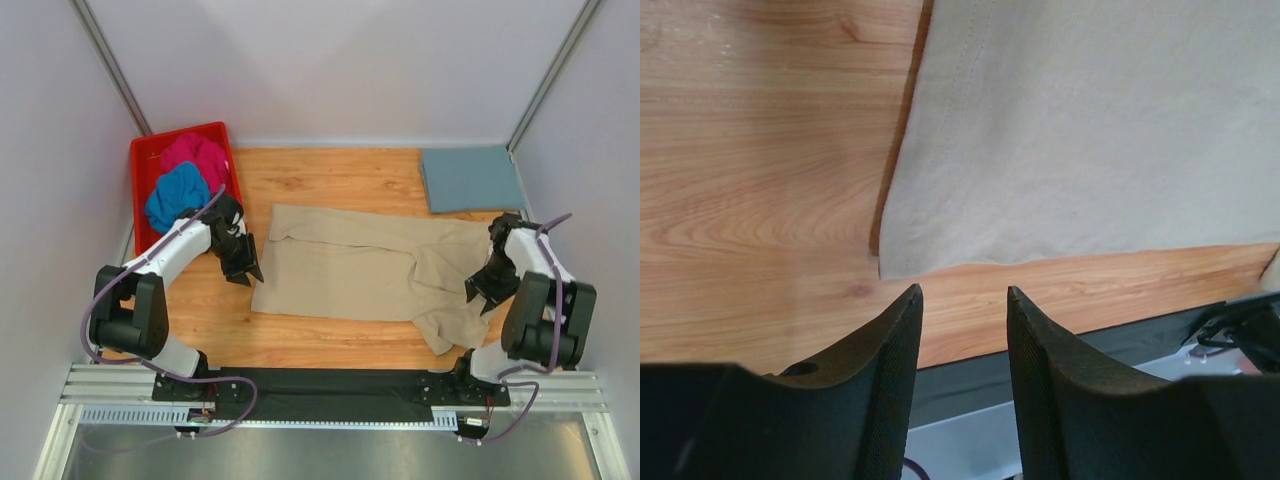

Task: Fold and stack the t-shirts
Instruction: Fold the tshirt

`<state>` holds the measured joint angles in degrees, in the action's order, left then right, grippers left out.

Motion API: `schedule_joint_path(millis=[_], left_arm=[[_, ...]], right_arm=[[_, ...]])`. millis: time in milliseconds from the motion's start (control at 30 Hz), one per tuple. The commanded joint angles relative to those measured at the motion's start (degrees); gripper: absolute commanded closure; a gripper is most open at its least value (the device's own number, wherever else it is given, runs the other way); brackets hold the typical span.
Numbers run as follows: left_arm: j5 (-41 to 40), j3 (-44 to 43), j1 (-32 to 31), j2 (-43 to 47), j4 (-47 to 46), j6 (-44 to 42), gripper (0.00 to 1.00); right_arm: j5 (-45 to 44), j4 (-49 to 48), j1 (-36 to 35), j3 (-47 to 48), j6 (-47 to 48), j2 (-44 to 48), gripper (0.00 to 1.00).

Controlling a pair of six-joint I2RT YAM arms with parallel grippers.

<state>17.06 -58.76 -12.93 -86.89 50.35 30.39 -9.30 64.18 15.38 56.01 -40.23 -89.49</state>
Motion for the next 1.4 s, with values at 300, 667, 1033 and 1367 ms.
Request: schedule_joint_path(millis=[300,667,1033,1367], left_arm=[[7.1,2.41,0.01,-1.09,-8.22,0.63,0.55],[5.09,7.34,0.01,-1.18,-11.23,3.88,0.54],[1.22,9.19,-0.08,4.45,-7.46,1.86,0.52],[1.66,14.9,-0.08,5.42,-10.26,6.26,0.5]], right_arm=[[2.44,10.44,-0.43,-12.14,-18.21,19.71,0.47],[3.5,2.18,-0.7,-20.85,-24.02,25.16,0.42],[0.69,-3.45,-0.7,-23.13,-24.55,21.82,0.42],[0.6,-6.35,-0.7,-24.45,-24.64,20.41,0.56]])
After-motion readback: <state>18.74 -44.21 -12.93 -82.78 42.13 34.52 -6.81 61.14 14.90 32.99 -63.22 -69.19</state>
